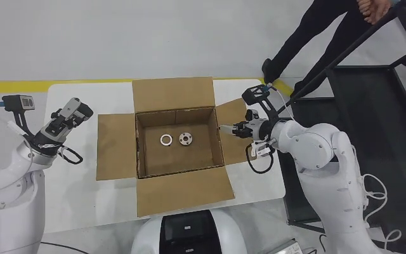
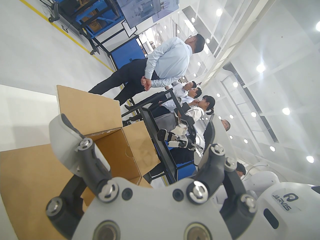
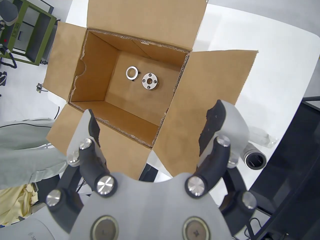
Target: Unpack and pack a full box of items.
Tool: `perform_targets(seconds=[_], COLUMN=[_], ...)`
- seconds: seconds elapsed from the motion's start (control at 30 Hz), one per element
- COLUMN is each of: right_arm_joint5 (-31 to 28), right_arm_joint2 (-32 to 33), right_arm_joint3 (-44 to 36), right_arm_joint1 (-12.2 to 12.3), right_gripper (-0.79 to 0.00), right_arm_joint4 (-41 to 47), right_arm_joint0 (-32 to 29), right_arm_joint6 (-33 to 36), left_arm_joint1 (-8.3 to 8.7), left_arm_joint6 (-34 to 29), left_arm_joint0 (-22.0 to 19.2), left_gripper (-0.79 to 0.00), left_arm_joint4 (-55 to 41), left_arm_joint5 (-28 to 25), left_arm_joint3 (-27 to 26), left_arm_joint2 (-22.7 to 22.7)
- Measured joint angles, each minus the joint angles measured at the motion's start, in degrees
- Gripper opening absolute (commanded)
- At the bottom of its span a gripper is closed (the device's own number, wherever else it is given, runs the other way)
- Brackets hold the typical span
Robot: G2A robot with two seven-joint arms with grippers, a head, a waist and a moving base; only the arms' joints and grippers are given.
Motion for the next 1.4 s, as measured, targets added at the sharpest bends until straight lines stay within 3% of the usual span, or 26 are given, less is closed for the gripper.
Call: perform_targets(seconds=[0.43,0.67,1.0,1.2,1.4], right_arm_joint5=[-1.18,-6.32,-9.19,-8.29,-8.02], right_arm_joint2=[-1.2,-13.04,-34.93,-41.81,-42.28], right_arm_joint3=[0.9,10.29,27.0,31.89,32.29], right_arm_joint1=[-0.07,-1.25,-5.12,-7.1,-7.3], right_gripper=[0.0,0.0,0.0,0.0,0.0], right_arm_joint4=[0.21,1.38,-6.97,-11.28,-11.44], right_arm_joint0=[0.29,8.99,23.67,26.87,26.99], right_arm_joint6=[-1.15,-5.2,-6.95,-10.05,-10.49], left_arm_joint1=[0.0,0.0,0.0,0.0,0.0], left_arm_joint6=[0.0,0.0,0.0,0.0,0.0], left_arm_joint0=[0.0,0.0,0.0,0.0,0.0], left_gripper=[0.0,0.0,0.0,0.0,0.0], left_arm_joint4=[0.0,0.0,0.0,0.0,0.0], left_arm_joint5=[0.0,0.0,0.0,0.0,0.0], left_arm_joint3=[0.0,0.0,0.0,0.0,0.0], left_arm_joint2=[0.0,0.0,0.0,0.0,0.0])
